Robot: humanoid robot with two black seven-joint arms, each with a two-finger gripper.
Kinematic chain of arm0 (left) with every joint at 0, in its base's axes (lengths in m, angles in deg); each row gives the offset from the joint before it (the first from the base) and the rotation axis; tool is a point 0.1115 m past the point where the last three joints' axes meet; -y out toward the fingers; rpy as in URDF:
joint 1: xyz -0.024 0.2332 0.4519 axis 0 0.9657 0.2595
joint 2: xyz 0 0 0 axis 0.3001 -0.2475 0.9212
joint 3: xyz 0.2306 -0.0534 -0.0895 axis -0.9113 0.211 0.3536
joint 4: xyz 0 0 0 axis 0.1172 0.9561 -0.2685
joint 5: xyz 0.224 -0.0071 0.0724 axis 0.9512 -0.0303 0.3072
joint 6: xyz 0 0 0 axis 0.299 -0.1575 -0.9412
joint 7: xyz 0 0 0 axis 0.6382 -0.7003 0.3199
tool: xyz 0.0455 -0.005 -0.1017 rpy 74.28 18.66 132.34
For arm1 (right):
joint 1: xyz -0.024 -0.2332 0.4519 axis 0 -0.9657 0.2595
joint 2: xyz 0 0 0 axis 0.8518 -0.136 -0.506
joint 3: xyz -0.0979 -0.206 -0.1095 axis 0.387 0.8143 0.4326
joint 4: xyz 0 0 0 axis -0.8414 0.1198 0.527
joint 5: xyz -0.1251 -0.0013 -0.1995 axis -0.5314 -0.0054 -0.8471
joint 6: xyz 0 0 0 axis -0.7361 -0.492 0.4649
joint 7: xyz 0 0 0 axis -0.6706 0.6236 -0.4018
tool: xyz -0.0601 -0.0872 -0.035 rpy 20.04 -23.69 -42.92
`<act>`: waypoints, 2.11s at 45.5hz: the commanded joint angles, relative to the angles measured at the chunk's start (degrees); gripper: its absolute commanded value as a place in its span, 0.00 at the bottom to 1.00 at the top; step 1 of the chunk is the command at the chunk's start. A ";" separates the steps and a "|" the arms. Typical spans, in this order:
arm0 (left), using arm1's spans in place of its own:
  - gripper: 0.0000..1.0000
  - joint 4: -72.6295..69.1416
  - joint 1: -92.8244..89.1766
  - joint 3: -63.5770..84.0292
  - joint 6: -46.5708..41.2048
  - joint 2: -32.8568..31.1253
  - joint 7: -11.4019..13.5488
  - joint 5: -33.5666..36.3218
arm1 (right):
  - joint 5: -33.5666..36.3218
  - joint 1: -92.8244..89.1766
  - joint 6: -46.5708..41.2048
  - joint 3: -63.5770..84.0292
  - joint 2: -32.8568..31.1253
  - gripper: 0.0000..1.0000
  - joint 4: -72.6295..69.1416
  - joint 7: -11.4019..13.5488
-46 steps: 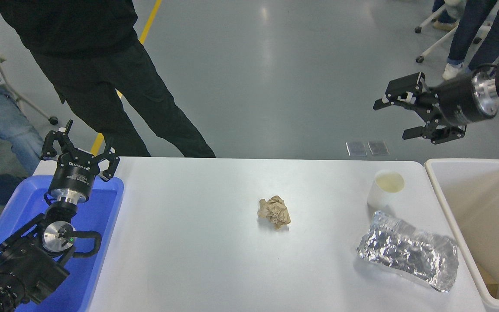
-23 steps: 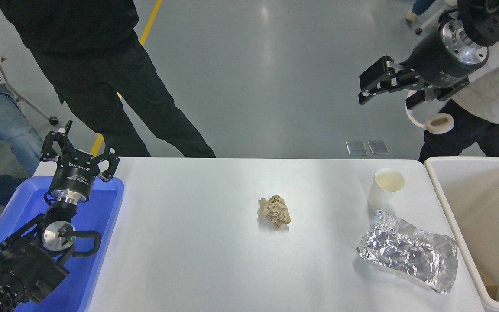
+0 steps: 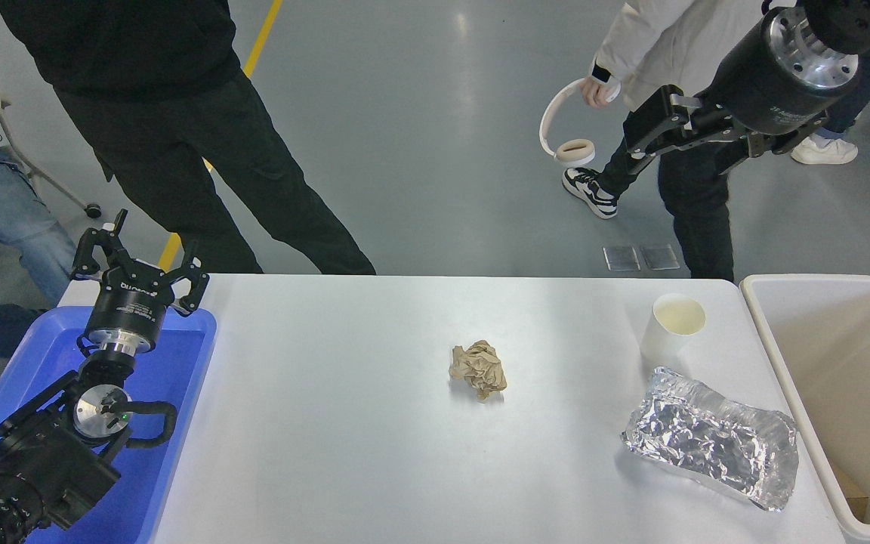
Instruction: Pick up paper cup place in dustbin
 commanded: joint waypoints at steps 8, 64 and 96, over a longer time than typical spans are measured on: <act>0.98 0.00 0.09 0.00 0.00 0.00 0.06 0.01 | -0.30 -14.00 -0.01 0.12 -0.02 1.00 4.99 0.24; 0.98 -0.09 0.09 0.00 0.00 0.00 0.15 -0.07 | 0.76 -56.45 33.21 -2.69 -0.81 1.00 29.69 3.31; 0.98 0.00 0.09 0.00 0.00 0.00 0.15 -0.07 | 0.93 -63.66 34.00 -12.54 -0.54 0.74 37.42 7.53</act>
